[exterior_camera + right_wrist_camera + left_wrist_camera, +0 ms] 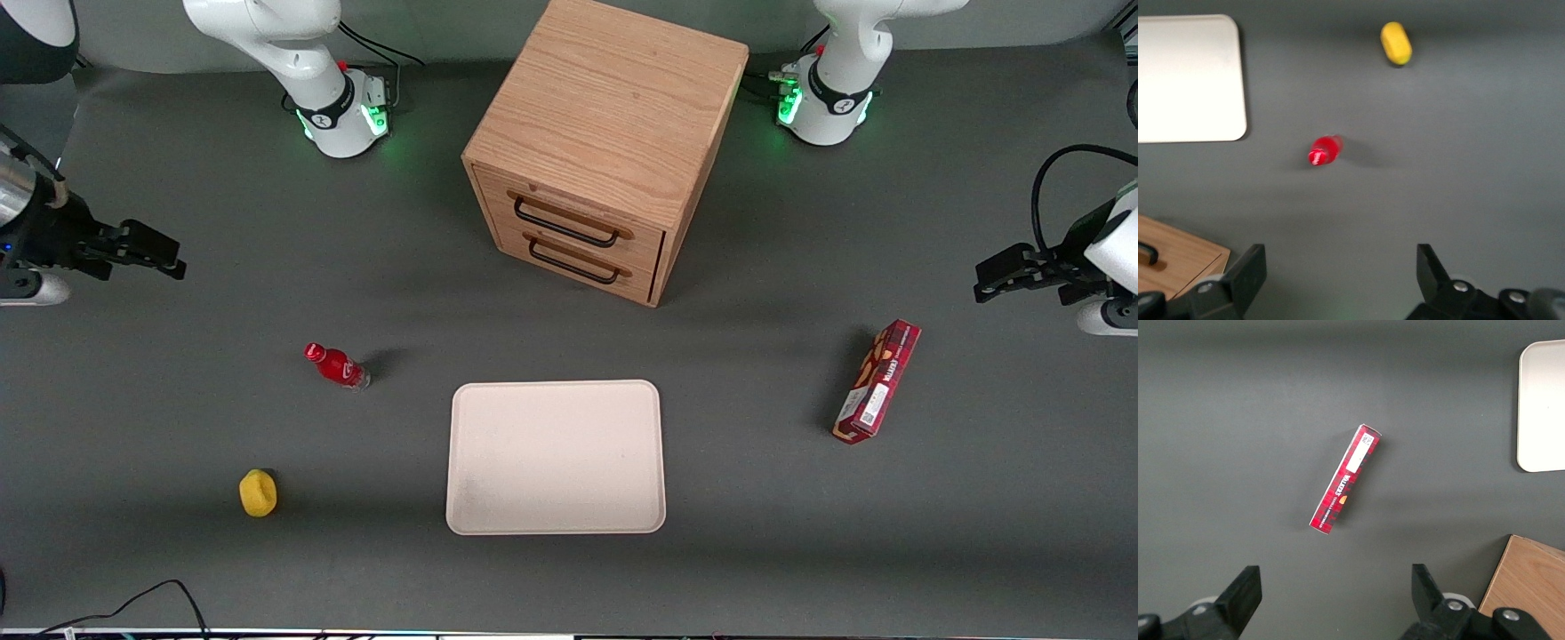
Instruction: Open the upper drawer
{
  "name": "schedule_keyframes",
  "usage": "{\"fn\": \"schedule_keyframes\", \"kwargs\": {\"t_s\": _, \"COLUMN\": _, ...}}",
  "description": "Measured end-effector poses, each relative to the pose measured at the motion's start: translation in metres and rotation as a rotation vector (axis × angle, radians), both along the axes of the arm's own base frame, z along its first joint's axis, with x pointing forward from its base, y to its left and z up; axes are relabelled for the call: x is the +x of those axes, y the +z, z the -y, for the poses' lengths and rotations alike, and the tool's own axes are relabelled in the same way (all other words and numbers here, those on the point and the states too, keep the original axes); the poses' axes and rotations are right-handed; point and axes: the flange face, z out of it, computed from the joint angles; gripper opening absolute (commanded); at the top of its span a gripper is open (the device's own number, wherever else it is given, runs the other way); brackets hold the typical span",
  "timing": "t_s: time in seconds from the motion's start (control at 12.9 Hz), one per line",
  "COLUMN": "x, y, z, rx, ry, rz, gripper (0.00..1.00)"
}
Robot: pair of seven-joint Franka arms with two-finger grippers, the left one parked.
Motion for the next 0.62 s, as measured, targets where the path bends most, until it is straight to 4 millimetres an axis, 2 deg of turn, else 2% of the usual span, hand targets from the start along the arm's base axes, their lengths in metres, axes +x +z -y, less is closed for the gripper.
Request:
{"fn": "schedule_keyframes", "kwargs": {"t_s": 0.16, "x": -0.003, "y": -0.004, "z": -0.035, "rx": 0.038, "ry": 0.176, "rz": -0.015, "gripper": 1.0}}
{"fn": "schedule_keyframes", "kwargs": {"t_s": 0.31, "x": -0.001, "y": -0.014, "z": -0.075, "rx": 0.158, "ry": 0.347, "rz": -0.029, "gripper": 1.0}}
{"fn": "schedule_keyframes", "kwargs": {"t_s": 0.47, "x": 0.01, "y": -0.035, "z": -0.112, "rx": 0.298, "ry": 0.43, "rz": -0.055, "gripper": 1.0}}
{"fn": "schedule_keyframes", "kwargs": {"t_s": 0.62, "x": 0.02, "y": -0.051, "z": -0.16, "rx": 0.344, "ry": 0.514, "rz": -0.069, "gripper": 1.0}}
